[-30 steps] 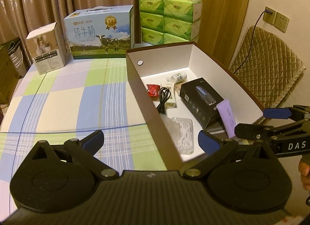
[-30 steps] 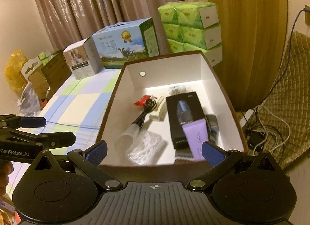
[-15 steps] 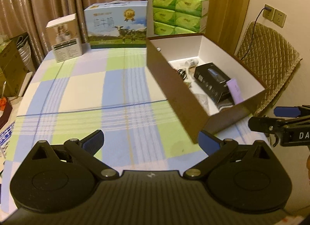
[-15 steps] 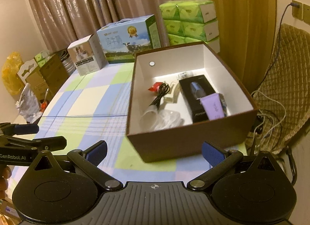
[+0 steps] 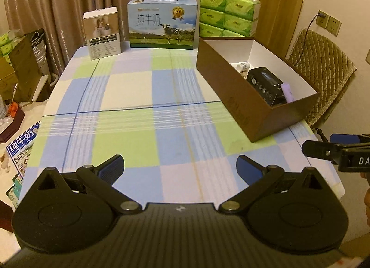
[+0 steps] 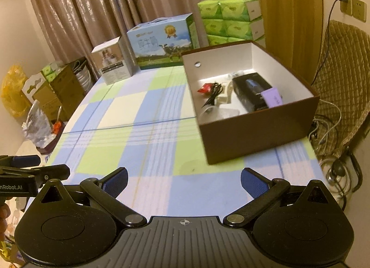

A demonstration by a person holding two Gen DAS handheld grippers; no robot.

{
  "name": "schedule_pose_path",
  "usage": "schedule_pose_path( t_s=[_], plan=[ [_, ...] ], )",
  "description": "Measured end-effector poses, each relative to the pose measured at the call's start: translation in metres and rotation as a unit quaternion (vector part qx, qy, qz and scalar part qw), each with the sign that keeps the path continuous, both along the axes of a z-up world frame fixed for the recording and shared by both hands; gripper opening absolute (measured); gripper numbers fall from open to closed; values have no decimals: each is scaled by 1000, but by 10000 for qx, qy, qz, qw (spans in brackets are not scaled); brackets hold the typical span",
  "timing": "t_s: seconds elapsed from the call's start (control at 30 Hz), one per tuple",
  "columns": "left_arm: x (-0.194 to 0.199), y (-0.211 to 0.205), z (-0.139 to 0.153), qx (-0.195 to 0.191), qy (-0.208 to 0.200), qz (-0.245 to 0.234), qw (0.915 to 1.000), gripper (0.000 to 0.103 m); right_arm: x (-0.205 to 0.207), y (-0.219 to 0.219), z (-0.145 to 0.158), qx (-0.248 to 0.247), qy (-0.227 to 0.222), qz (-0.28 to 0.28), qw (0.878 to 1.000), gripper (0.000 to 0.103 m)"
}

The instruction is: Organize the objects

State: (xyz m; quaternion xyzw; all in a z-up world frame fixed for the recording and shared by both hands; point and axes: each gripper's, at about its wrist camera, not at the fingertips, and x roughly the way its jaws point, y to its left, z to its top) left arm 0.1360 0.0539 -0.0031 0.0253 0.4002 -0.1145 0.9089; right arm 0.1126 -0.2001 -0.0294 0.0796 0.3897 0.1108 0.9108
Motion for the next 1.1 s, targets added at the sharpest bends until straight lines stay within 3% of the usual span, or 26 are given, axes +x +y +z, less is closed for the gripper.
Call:
schedule_pose_path(
  t_s=[0.53,1.1],
  plan=[
    [-41,45,-3,-106,81,108,9999,102,-41,58,-10,-167,68,308,9994,101],
    [-51,58,-9,-48,105,213,9997,102,-49,78,-15,-230,138,434,9987,101]
  ],
)
